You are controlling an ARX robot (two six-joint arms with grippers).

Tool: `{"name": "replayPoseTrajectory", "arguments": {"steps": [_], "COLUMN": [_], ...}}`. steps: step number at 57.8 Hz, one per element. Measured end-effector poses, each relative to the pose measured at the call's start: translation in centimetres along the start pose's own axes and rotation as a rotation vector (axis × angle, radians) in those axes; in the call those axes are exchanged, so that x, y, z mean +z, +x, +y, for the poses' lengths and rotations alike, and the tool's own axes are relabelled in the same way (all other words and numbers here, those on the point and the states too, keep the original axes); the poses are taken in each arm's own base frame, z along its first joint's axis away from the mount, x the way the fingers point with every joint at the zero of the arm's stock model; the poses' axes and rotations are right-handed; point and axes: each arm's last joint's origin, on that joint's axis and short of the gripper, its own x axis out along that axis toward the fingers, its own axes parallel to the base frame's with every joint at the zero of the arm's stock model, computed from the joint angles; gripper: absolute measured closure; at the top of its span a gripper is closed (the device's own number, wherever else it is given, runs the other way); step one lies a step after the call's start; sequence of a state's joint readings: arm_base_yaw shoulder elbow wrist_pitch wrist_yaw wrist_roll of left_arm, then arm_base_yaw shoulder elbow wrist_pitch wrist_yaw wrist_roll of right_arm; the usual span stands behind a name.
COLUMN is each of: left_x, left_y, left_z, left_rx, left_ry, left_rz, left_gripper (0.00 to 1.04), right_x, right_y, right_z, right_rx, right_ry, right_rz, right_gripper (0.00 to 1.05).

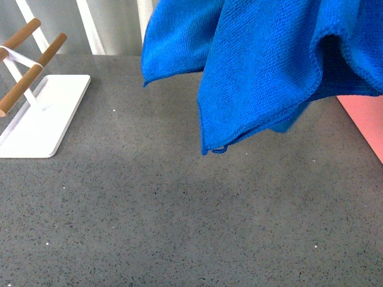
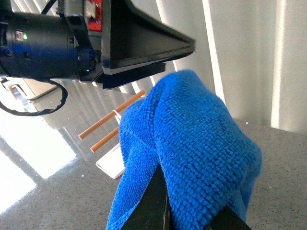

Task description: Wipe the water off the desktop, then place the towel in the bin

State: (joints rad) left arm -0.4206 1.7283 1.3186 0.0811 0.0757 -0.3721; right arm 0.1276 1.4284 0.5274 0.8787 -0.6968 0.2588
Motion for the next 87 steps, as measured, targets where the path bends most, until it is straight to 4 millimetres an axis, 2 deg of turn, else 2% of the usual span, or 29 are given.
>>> {"name": "replayPoseTrajectory", "arguments": {"steps": [7,13,16,21,24,29,34,42,51,61,67,72,81,87], "left_x": [-0.1,-0.1,0.0,0.3,-0.1,-1.0,-2.4,-3.5,-4.5,-5.2,-7.3,-9.2,-11.4,-13.3], "left_y": [0.1,-1.9,-3.1,-6.4,-8.1,-10.9,-14.4,-18.6,-22.7,-24.7,-24.5,-24.4,-24.0,-23.7], "left_z": [0.9,5.4,7.9,13.7,16.3,19.7,21.3,21.7,21.0,21.6,21.7,19.1,16.4,14.9], "left_rx": [0.074,-0.005,0.023,0.138,0.178,0.211,0.256,0.255,0.263,0.293,0.438,0.447,0.434,0.434], "left_ry": [-0.007,-0.033,-0.045,-0.056,-0.057,-0.040,-0.004,0.009,0.022,0.010,0.161,0.295,0.312,0.298], "left_rz": [0.002,0.066,0.065,0.021,0.024,0.036,0.030,0.010,-0.017,-0.034,-0.232,-0.390,-0.414,-0.404], "left_gripper": [0.07,0.07,0.07,0.07,0.07,0.07,0.07,0.07,0.07,0.08,0.25,0.47,0.74,0.99], "right_x": [0.2,0.1,0.1,0.2,0.1,0.0,-0.1,-0.3,-0.7,-0.9,-0.9,-1.0,-1.1,-1.3], "right_y": [-0.3,-0.3,-0.4,-0.6,-0.6,-0.6,-0.8,-0.9,-0.7,-0.6,-0.6,-0.5,-0.5,-0.4], "right_z": [-0.3,-0.4,-0.6,-1.0,-1.1,-1.2,-1.8,-2.1,-2.4,-2.5,-2.5,-2.4,-2.5,-2.4], "right_rx": [-0.012,-0.009,-0.020,-0.049,-0.048,-0.038,-0.063,-0.070,-0.074,-0.081,-0.080,-0.076,-0.083,-0.081], "right_ry": [-0.001,0.000,0.002,0.002,0.004,0.003,0.008,0.014,0.022,0.025,0.026,0.026,0.028,0.034], "right_rz": [-0.006,-0.006,-0.008,-0.016,-0.015,-0.013,-0.016,-0.014,-0.005,-0.003,-0.002,-0.001,0.008,0.021], "right_gripper": [1.02,1.02,1.02,1.02,1.02,1.02,1.02,1.02,1.02,1.02,1.02,1.02,1.02,1.02]}}
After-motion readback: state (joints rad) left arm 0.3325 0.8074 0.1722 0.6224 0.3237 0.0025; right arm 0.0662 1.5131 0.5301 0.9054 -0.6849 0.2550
